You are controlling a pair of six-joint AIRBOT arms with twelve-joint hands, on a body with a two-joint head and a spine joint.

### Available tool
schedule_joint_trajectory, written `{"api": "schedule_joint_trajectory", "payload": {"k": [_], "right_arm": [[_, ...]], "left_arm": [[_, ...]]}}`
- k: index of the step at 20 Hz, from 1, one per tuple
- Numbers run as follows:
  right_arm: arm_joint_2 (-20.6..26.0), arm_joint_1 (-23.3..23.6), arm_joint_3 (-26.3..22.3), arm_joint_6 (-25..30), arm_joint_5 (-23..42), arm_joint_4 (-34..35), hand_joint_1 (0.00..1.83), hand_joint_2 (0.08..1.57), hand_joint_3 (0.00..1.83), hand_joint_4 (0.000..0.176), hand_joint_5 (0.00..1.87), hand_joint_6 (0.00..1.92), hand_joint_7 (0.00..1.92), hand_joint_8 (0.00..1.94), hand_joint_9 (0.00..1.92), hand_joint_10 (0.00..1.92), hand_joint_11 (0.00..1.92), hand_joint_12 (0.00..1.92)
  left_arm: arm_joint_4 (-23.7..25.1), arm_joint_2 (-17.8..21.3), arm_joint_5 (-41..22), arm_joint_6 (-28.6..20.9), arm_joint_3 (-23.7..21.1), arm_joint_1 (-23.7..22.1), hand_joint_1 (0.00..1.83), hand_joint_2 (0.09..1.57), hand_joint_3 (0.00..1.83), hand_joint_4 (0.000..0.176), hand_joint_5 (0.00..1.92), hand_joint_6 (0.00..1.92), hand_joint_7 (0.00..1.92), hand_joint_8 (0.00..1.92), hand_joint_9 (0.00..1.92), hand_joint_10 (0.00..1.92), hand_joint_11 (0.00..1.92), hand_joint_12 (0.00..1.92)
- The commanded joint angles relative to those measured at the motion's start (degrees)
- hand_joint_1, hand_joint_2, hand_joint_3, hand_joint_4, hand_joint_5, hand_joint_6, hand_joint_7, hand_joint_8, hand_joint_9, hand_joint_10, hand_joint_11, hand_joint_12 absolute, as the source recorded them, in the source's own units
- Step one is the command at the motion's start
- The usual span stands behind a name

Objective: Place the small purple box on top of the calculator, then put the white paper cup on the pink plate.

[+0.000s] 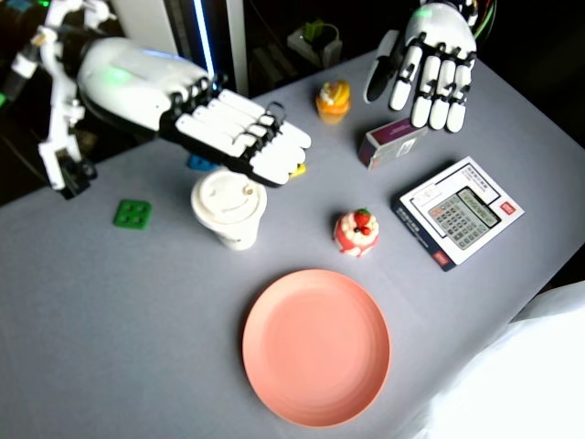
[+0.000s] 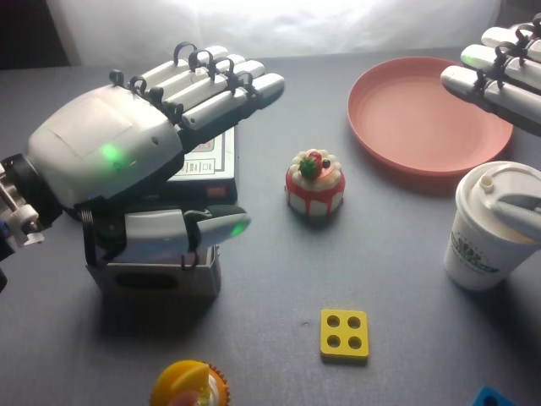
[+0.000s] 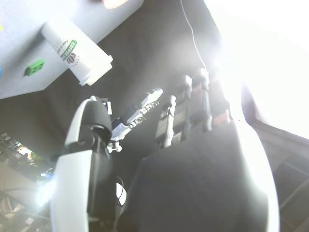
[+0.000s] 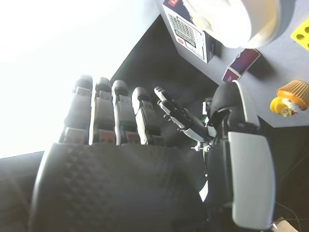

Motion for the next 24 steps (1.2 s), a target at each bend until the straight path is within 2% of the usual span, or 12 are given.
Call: {"api": "schedule_joint_trajectory", "payload": {"k": [1,2,9,10,12,14,17,18,19,21,22,24], "right_arm": [[-0.12,0.84,0.23,-0.02,6.93,0.15,0.13,1.26,0.05,0.0,0.0,0.0,0.0,0.0,0.0,0.0,0.0,0.01],[-0.15,0.83,0.23,-0.02,6.93,0.21,0.14,1.26,0.04,0.0,0.0,0.0,0.0,0.0,0.0,0.0,0.0,0.0],[-0.17,0.49,0.27,-0.01,6.93,0.82,0.17,1.26,0.03,0.0,0.0,0.0,0.0,0.0,0.0,0.0,0.0,0.0],[-0.17,0.47,0.29,-0.01,6.92,0.97,0.14,1.26,0.02,0.0,0.0,0.0,0.0,0.0,0.0,0.0,0.0,0.0],[-0.17,0.42,0.32,-0.01,6.92,1.11,0.12,1.27,0.02,0.0,0.0,0.0,0.0,0.0,0.0,0.0,0.0,0.0],[-0.18,0.42,0.32,-0.01,6.93,1.22,0.14,1.26,0.02,0.0,0.0,0.0,0.0,0.0,0.0,0.0,0.0,0.0],[-0.19,0.42,0.32,-0.01,6.96,1.46,0.17,1.27,0.02,0.0,0.0,0.0,0.0,0.0,0.0,0.0,0.0,0.0],[-0.25,0.42,0.32,-0.01,7.0,1.47,0.18,1.28,0.02,0.0,0.0,0.0,0.0,0.0,0.0,0.0,0.0,0.0],[-0.34,0.42,0.33,-0.01,7.04,1.47,0.19,1.28,0.02,0.0,0.0,0.0,0.0,0.0,0.0,0.0,0.0,0.0],[-0.45,0.42,0.33,-0.01,7.26,1.47,0.21,1.28,0.02,0.0,0.0,0.0,0.0,0.0,0.0,0.0,0.0,0.0],[-0.47,0.42,0.33,-0.01,7.34,1.47,0.2,1.28,0.02,0.0,0.0,0.0,0.0,0.0,0.0,0.0,0.0,0.0],[-0.51,0.42,0.33,-0.01,7.51,1.52,0.21,1.28,0.02,0.0,0.0,0.0,0.0,0.0,0.0,0.0,0.0,0.0]], "left_arm": [[-0.59,-0.6,-6.79,0.15,0.07,-0.95,0.4,1.18,0.04,0.046,0.0,0.0,0.0,0.0,0.0,0.0,0.0,0.0],[-0.59,-0.7,-6.77,0.14,0.13,-0.95,0.41,1.17,0.03,0.059,0.0,0.0,0.0,0.0,0.0,0.0,0.0,0.0],[-2.94,1.41,-6.33,0.07,-0.75,2.52,0.56,1.08,0.0,0.061,0.0,0.0,0.0,0.0,0.0,0.0,0.0,0.0],[-3.92,1.87,-6.16,0.08,-0.81,3.59,0.68,1.05,0.0,0.041,0.01,0.0,0.0,0.0,0.0,0.0,0.0,0.0],[-4.74,2.32,-5.16,0.08,-0.97,5.06,0.8,1.0,0.0,0.027,0.03,0.01,0.03,0.01,0.0,0.0,0.0,0.0],[-5.66,2.22,-3.39,0.1,-0.92,6.46,0.91,0.95,0.0,0.049,0.08,0.01,0.07,0.01,0.01,0.0,0.0,0.0],[-6.51,0.7,-0.64,0.12,0.1,7.69,0.94,0.95,0.0,0.046,0.04,0.0,0.1,0.01,0.04,0.01,0.0,0.0],[-6.58,-0.09,0.77,0.17,0.64,7.74,0.98,0.95,0.0,0.027,0.05,0.01,0.15,0.02,0.08,0.03,0.0,0.0],[-6.6,-0.57,1.53,0.17,0.98,7.74,1.01,0.93,0.01,0.012,0.09,0.0,0.21,0.01,0.15,0.01,0.0,0.32],[-6.6,-1.89,3.59,0.17,2.04,7.74,1.01,0.95,0.01,0.019,0.12,0.01,0.25,0.01,0.19,0.01,0.0,0.52],[-6.62,-2.26,4.35,0.17,2.36,7.75,1.04,0.95,0.01,0.0,0.21,0.02,0.34,0.02,0.28,0.04,0.0,0.83],[-7.05,-2.83,5.11,0.17,2.93,7.78,1.02,0.98,0.02,0.0,0.39,0.07,0.51,0.05,0.44,0.11,0.0,1.41]]}}
